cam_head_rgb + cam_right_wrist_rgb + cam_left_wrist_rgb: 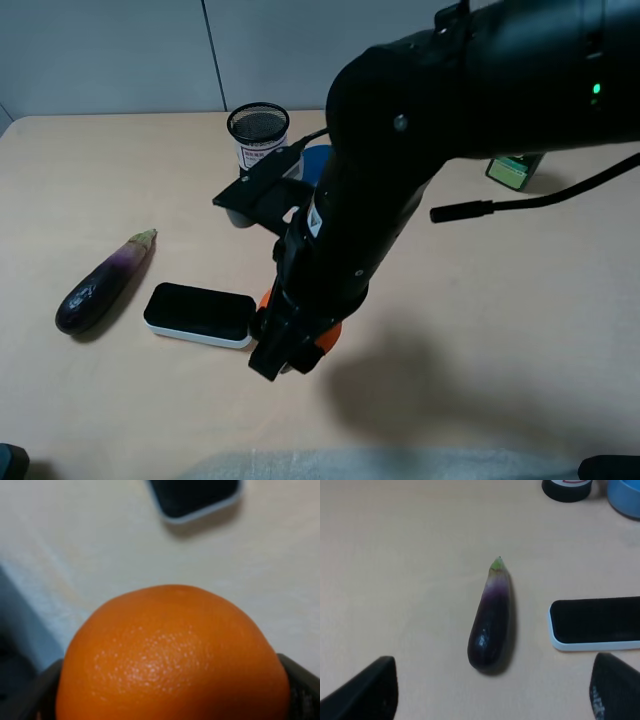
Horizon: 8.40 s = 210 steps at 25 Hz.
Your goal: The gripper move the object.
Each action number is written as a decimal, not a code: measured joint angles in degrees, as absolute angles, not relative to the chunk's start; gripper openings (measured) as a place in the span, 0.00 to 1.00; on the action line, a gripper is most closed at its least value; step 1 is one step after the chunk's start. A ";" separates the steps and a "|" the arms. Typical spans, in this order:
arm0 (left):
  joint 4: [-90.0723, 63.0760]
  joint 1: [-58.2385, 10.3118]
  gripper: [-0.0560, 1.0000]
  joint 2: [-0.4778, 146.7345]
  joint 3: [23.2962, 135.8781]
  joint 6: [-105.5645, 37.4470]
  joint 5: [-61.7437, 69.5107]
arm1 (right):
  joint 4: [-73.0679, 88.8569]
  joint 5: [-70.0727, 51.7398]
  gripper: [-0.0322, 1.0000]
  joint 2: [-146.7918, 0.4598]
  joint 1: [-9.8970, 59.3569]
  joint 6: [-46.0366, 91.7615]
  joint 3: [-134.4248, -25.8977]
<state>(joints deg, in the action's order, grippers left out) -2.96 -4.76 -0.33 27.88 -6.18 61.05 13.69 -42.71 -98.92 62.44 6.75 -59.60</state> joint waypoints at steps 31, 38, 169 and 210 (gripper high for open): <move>-2.86 -4.76 0.79 -0.33 27.88 -6.18 61.05 | 14.55 -38.84 0.57 -114.17 63.51 8.84 -67.90; -2.86 -4.76 0.79 -0.33 27.88 -6.18 61.05 | 14.60 -38.55 0.57 -117.04 63.51 8.84 -68.62; -2.75 -4.76 0.79 -0.33 27.88 -6.18 61.05 | 6.06 -53.77 0.67 -77.79 -5.55 6.21 -66.43; -2.75 -4.76 0.79 -0.33 27.88 -6.18 61.05 | 3.64 -57.90 0.67 -18.19 -5.15 -1.16 -34.48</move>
<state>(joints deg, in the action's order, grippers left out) -2.75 -4.76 -0.33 27.88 -6.18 61.05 3.64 -57.90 -18.19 -5.15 -1.16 -34.48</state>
